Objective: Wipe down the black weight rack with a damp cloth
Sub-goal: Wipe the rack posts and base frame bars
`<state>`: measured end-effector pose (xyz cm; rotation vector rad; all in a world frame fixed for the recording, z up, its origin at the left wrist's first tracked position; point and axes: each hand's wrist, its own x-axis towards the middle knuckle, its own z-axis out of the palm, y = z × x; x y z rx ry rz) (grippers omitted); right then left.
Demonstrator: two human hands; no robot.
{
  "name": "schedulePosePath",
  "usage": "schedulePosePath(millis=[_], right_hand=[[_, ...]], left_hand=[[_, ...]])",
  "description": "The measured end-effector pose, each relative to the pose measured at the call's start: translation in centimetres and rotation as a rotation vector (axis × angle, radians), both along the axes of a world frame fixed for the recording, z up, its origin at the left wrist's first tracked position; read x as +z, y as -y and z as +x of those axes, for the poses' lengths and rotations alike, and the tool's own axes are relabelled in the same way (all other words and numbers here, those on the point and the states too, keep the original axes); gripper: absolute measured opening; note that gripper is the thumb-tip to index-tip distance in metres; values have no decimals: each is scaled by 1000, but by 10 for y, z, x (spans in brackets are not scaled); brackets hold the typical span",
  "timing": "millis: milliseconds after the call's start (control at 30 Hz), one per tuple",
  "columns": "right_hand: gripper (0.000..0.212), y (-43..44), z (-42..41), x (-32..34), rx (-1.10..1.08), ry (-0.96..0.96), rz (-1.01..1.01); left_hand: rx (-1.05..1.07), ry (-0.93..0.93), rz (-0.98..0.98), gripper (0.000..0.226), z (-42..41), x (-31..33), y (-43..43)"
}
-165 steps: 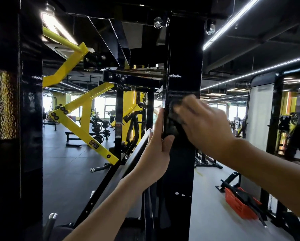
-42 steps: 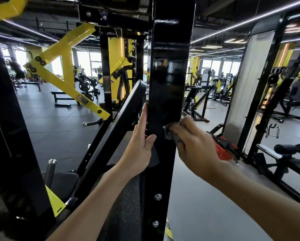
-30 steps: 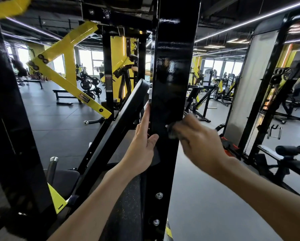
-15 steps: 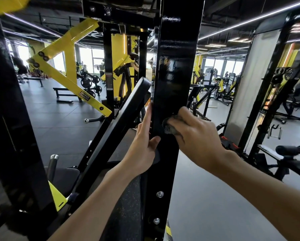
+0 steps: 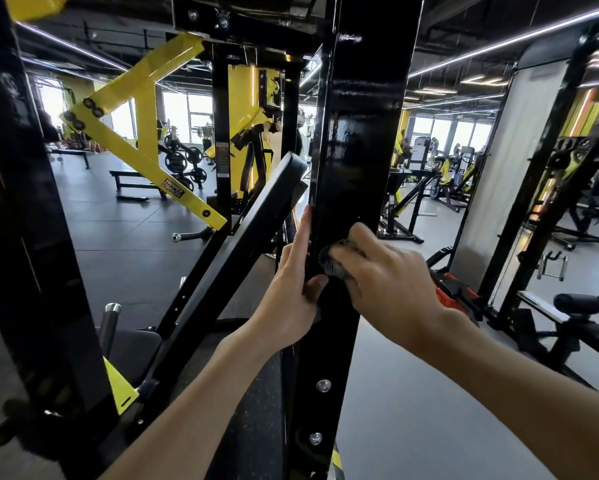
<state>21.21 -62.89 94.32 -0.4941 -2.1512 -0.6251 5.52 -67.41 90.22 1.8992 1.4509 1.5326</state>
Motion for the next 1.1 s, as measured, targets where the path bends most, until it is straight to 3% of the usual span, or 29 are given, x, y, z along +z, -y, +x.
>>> schedulePosePath(millis=[100,233,333,467,533,600,700,767,833,900,1100], right_hand=[[22,4,-5,6,-50,-142,-90],[25,7,-10,-1,-3,49,35],[18,8,-12,5,-52,-117,-53],[33,13,-12,-12,-54,93,-39],[31,18,-5,-12,-30,5,-167],[24,27,1,-16,24,-219,-408],[21,39,4,-29,184,-518,-987],[20,47,5,-28,386,-625,-1379],[25,55,7,-25,615,-650,-1635],[32,61,8,-23,696,-570,-1658],[59,61,9,-29,660,-284,-1551]], left_hand=[[18,12,-9,104,-1,-3,-1],[40,-27,1,108,-2,-4,-2],[39,-10,-6,106,0,-4,0],[70,-82,29,114,-2,-1,5],[61,-69,21,111,1,0,14],[99,-45,29,104,11,-4,33],[187,-76,112,92,30,-8,63],[168,-102,97,80,38,-8,68],[192,-113,103,69,41,-7,66],[248,-137,153,63,41,-7,64],[399,-358,324,53,37,-17,55]])
